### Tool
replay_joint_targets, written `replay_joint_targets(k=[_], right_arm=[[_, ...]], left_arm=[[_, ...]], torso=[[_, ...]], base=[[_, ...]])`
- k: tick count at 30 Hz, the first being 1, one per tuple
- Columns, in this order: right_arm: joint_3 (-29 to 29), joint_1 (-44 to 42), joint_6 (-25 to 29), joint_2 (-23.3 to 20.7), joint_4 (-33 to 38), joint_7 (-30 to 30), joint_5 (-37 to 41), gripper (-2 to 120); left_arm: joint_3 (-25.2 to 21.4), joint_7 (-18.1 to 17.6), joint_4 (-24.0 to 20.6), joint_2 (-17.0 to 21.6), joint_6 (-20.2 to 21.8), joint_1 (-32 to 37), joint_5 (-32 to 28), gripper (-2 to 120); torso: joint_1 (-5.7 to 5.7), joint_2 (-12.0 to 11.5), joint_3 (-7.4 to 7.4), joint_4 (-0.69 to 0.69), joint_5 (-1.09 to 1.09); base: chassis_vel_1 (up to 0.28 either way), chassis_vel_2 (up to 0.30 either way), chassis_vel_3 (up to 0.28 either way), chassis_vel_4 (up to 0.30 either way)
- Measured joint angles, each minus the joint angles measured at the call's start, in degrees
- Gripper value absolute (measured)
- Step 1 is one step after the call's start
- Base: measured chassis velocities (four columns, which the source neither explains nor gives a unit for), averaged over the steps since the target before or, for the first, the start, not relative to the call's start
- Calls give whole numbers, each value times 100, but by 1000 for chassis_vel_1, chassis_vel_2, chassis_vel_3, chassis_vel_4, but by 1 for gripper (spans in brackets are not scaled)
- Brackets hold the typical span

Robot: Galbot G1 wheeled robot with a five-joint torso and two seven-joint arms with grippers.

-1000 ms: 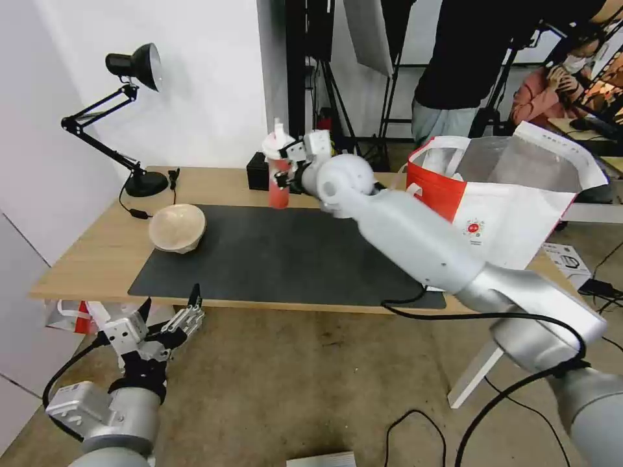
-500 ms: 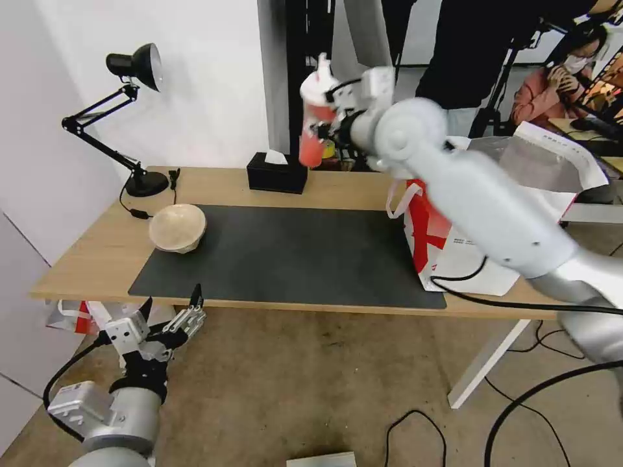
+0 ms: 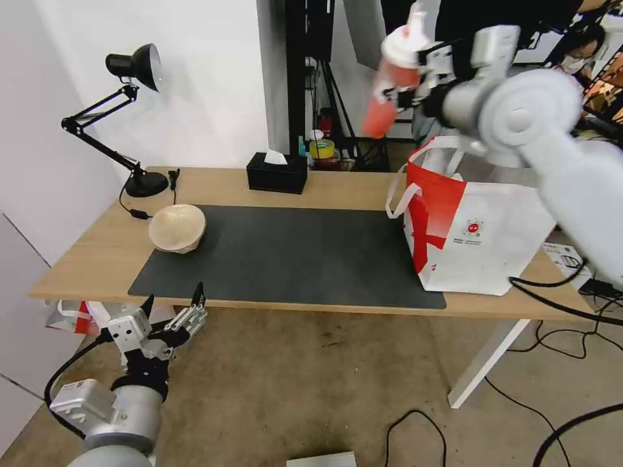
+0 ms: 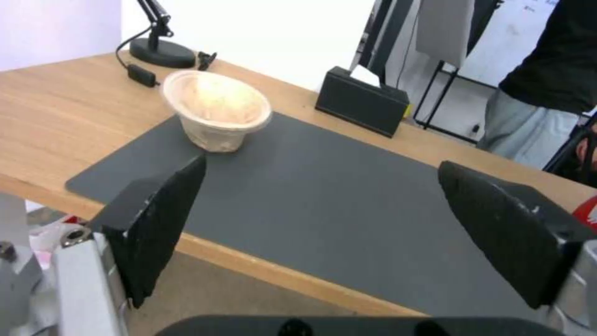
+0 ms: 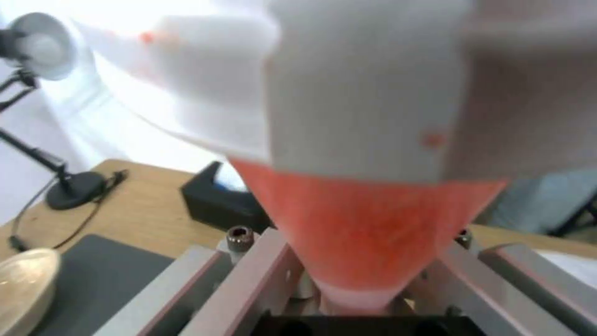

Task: Pick up the trash from the table and place it into the takeout bag.

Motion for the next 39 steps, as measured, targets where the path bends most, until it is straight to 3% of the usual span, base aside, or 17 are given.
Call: replay_joint_targets(k=[13,24,39], right_arm=[[876,-875,66,-684,-237,-444,-124,3],[1119,-1213,125,-1076,-423,-754,-284,3],[1334,-1884,244,-1178,-455,-1042,-1126,3]], left_arm=[[-4,-3,0,14,-20,21,72,100],[1,-3,0,-8,-30,48,108,100],[-17,-11,0,69,-33,27,72,100]], torso=[[0,0,0,0,0],[0,0,0,1,-1],[0,0,1,0,-1]], base=[[0,0,0,0],[0,0,0,0],[0,0,0,0]])
